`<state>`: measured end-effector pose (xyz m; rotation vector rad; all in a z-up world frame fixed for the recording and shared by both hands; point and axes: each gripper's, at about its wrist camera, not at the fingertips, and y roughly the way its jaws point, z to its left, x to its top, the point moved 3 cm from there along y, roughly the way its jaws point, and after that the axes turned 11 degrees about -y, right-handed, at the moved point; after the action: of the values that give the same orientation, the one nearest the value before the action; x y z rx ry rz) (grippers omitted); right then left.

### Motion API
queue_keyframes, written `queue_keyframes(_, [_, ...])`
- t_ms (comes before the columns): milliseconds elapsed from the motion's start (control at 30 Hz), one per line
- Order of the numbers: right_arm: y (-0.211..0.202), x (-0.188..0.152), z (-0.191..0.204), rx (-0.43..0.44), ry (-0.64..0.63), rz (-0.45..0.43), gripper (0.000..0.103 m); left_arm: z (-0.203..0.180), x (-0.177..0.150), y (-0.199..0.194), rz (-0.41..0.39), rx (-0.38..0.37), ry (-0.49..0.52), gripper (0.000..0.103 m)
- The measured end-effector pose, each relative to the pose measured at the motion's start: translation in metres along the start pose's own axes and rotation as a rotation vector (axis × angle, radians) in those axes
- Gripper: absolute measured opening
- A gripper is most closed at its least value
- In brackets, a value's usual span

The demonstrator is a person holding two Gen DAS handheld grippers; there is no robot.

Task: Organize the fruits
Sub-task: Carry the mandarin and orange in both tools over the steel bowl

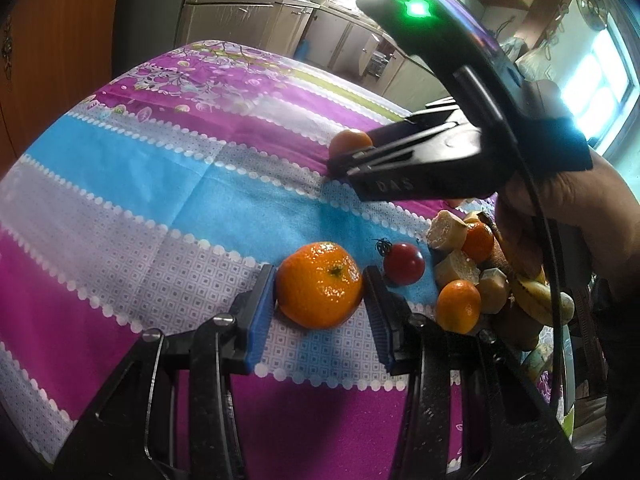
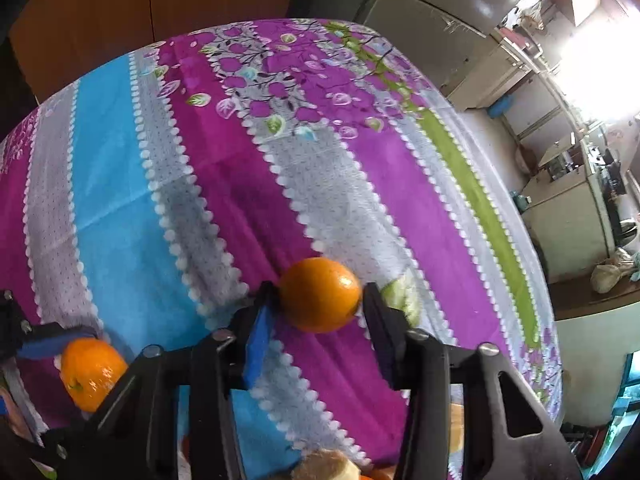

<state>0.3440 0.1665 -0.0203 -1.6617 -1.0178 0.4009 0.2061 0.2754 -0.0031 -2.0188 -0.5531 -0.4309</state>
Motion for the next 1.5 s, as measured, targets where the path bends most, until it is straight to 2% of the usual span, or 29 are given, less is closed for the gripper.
queue_keyframes(233, [-0.001, 0.000, -0.004, -0.023, 0.044, -0.016, 0.043, 0.000, 0.000, 0.000, 0.001, -0.002, -0.002, 0.044])
queue_keyframes(333, [-0.020, -0.008, -0.011, -0.029, 0.100, -0.071, 0.043, 0.000, 0.000, 0.000, 0.001, -0.002, 0.000, 0.044])
queue_keyframes(567, [-0.104, -0.042, -0.017, -0.074, 0.219, -0.248, 0.043, -0.012, -0.006, -0.008, -0.039, 0.036, 0.065, 0.043])
queue_keyframes(667, [-0.150, -0.059, -0.010, -0.100, 0.251, -0.335, 0.043, -0.021, -0.007, -0.022, -0.060, 0.022, 0.079, 0.043])
queue_keyframes(800, [-0.211, -0.073, -0.002, -0.125, 0.292, -0.447, 0.043, -0.035, -0.010, -0.064, -0.125, -0.018, 0.097, 0.043])
queue_keyframes(933, [-0.263, -0.072, 0.018, -0.112, 0.295, -0.554, 0.043, -0.049, -0.016, -0.122, -0.190, -0.064, 0.123, 0.043])
queue_keyframes(1133, [-0.314, -0.051, 0.067, -0.028, 0.267, -0.675, 0.043, -0.044, -0.018, -0.218, -0.347, -0.023, 0.179, 0.043])
queue_keyframes(1267, [-0.321, -0.031, 0.108, 0.086, 0.248, -0.723, 0.043, -0.005, -0.014, -0.272, -0.435, 0.063, 0.150, 0.044])
queue_keyframes(1367, [-0.318, -0.016, 0.137, 0.158, 0.222, -0.742, 0.043, 0.034, -0.011, -0.296, -0.477, 0.143, 0.098, 0.044])
queue_keyframes(1500, [-0.310, 0.003, 0.176, 0.244, 0.197, -0.768, 0.043, 0.076, -0.008, -0.307, -0.483, 0.202, 0.028, 0.044])
